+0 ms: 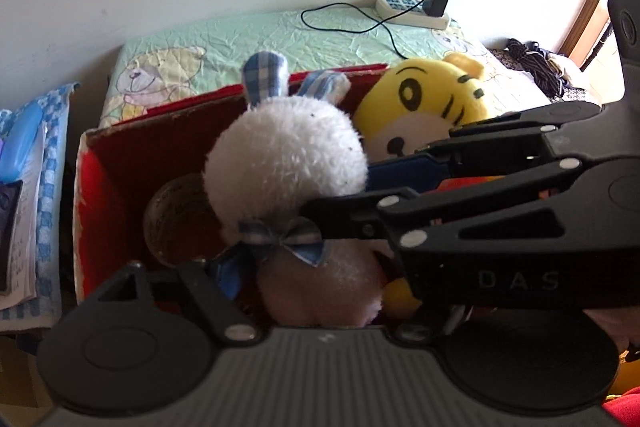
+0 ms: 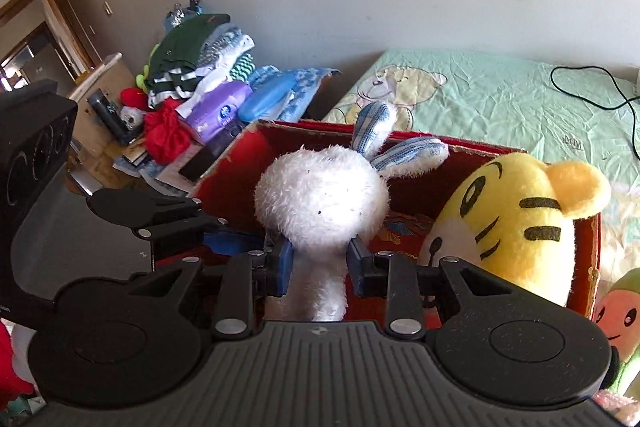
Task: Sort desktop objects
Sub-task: 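Carry the white bunny into the red box with the right gripper, then release the white bunny inside the box beside the tiger, right gripper, then move the right gripper back to the pile and grasp the pink bear, then lift the pink bear off the bed with the right gripper, then carry the pink bear over the red box with the right gripper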
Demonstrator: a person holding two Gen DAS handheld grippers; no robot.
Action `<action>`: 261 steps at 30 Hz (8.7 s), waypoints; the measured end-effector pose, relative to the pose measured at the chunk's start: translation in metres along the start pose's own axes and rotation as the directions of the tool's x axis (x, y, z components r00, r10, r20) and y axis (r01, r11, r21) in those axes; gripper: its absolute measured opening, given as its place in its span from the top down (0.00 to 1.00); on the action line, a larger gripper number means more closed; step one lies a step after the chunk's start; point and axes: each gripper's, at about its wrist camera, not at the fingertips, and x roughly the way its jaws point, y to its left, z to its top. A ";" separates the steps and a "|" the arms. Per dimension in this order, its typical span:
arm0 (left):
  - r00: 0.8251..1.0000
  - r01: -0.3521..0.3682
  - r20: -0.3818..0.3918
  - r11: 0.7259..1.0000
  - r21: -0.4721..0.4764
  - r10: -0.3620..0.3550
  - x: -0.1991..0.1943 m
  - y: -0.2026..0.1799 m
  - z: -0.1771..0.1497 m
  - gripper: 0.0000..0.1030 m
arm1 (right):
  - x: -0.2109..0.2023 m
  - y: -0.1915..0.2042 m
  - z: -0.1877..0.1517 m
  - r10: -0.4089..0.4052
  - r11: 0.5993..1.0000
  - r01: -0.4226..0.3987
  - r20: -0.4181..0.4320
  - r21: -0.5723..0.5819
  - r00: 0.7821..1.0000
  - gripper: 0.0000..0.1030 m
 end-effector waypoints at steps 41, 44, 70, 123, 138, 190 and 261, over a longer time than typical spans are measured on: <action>0.995 -0.029 -0.102 0.996 -0.079 0.021 0.026 0.011 0.000 0.18 | 0.002 -0.026 -0.002 0.014 0.974 -0.012 -0.010 0.225 1.000 0.61; 0.995 -0.043 -0.097 0.996 -0.074 0.036 0.024 0.009 -0.002 0.18 | 0.000 -0.026 -0.003 0.014 0.973 -0.013 -0.002 0.230 1.000 0.61; 0.991 -0.117 -0.076 0.991 -0.069 0.112 0.007 -0.003 -0.006 0.18 | -0.062 -0.036 -0.034 -0.007 0.960 -0.030 0.133 0.278 0.991 0.61; 0.944 -0.331 -0.040 0.933 -0.142 0.329 -0.019 -0.060 -0.025 0.15 | -0.096 -0.045 -0.081 0.028 0.950 -0.093 0.216 0.299 0.976 0.70; 0.908 -0.395 0.040 0.885 -0.245 0.417 -0.051 -0.093 -0.017 0.14 | -0.135 -0.078 -0.088 0.215 0.949 -0.256 0.213 0.186 0.953 0.69; 0.994 -0.001 -0.106 0.993 -0.115 -0.011 0.197 -0.295 0.093 0.18 | -0.135 -0.379 -0.144 0.163 0.721 -0.236 0.171 0.651 0.972 0.61; 0.907 0.015 0.401 0.960 0.279 -0.131 -0.083 -0.176 0.041 0.16 | -0.192 -0.076 -0.049 0.037 0.962 -0.178 0.543 0.209 0.839 0.71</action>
